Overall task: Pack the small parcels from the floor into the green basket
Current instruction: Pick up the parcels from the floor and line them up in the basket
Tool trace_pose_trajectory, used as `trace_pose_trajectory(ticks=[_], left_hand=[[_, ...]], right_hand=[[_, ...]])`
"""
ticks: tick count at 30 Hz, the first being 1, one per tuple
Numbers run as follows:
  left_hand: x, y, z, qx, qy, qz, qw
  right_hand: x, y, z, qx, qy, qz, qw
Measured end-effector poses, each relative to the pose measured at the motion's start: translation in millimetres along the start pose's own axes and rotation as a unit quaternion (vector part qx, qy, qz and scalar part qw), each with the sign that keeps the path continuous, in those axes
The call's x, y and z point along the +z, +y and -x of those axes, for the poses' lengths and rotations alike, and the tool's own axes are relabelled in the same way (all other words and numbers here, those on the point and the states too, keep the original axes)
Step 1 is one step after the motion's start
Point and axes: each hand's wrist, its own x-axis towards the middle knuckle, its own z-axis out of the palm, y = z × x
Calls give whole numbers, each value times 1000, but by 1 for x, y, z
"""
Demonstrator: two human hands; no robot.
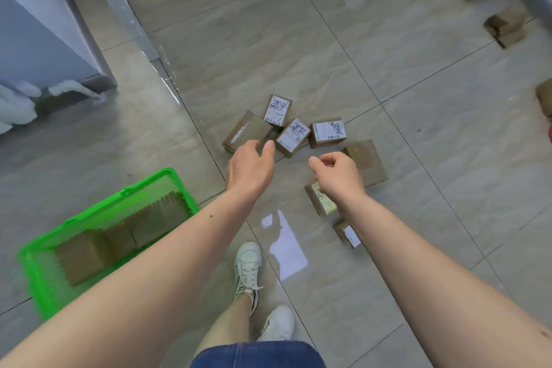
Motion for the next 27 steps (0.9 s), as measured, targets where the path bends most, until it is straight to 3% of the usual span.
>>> trace_pose_trajectory(ticks=[7,18,27], left_hand=[[81,-15,-91,9,-49,-20,999],[241,-98,-296,40,-50,-12,998],[299,-130,-383,28,-44,-45,998]], right_hand=[[23,44,-110,39,-18,6,999],[125,138,-327,45,-50,-13,998],[187,168,-418,35,-60,-52,996]])
